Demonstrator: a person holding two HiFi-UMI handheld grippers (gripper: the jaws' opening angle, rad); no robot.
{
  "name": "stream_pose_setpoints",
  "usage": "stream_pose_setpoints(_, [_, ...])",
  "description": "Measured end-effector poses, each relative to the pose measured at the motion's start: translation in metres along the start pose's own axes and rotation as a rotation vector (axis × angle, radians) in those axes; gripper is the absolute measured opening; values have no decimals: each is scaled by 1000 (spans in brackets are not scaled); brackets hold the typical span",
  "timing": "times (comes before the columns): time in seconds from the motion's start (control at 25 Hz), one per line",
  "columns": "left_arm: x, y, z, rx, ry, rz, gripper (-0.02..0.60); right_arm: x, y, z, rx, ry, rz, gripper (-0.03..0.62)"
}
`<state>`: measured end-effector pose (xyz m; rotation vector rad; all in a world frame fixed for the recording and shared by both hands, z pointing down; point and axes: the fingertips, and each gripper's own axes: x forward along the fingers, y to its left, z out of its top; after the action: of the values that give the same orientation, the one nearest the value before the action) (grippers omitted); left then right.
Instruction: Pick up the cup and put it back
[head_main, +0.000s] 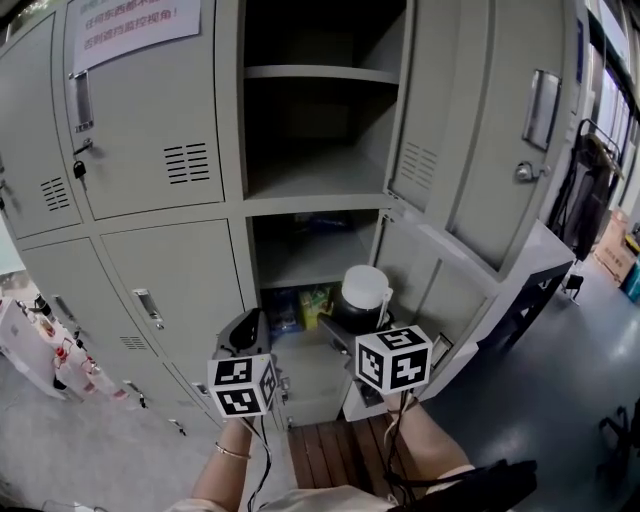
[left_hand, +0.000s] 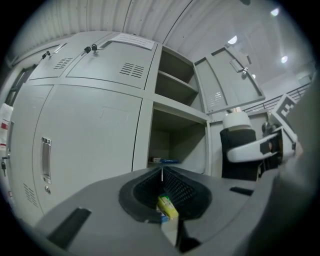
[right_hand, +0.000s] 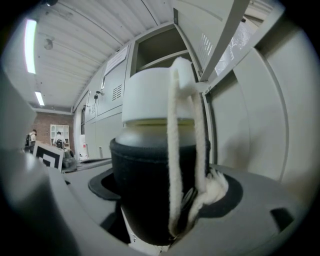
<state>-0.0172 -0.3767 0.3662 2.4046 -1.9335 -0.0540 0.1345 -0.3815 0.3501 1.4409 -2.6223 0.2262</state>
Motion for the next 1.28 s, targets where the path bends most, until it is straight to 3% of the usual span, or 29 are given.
stream_pose_setpoints(0.48, [-13, 14, 9, -17, -2, 19, 12, 3, 18, 83, -36, -32, 95, 419])
stream_pose_setpoints(1.28, [-20, 22, 31, 19, -22, 19, 12, 5, 39, 200, -90, -92, 161, 419])
